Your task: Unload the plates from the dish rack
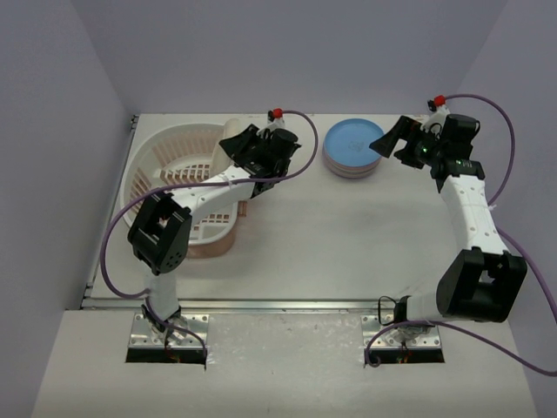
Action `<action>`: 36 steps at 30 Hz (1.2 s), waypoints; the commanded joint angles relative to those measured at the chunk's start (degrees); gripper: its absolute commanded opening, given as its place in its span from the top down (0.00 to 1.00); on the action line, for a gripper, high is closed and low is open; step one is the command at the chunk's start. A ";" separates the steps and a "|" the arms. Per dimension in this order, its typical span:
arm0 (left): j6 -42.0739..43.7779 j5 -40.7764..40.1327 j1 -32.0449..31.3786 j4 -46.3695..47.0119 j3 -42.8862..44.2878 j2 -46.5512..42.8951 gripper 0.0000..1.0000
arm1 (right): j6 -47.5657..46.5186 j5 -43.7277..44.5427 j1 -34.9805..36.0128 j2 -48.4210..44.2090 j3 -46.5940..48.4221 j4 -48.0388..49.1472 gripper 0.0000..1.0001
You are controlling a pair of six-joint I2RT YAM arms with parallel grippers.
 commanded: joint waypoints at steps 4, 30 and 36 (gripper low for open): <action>13.18 -0.16 1.27 17.15 -2.26 -12.84 1.00 | -1.28 -3.43 0.12 -3.17 1.98 2.48 0.01; -25.96 98.38 11.05 -34.84 11.46 -31.20 1.00 | -10.44 -5.24 19.94 -10.23 5.06 4.67 0.05; -26.12 104.79 11.41 -35.37 11.58 -29.28 1.00 | -15.38 -2.00 25.74 -7.89 7.48 1.52 0.16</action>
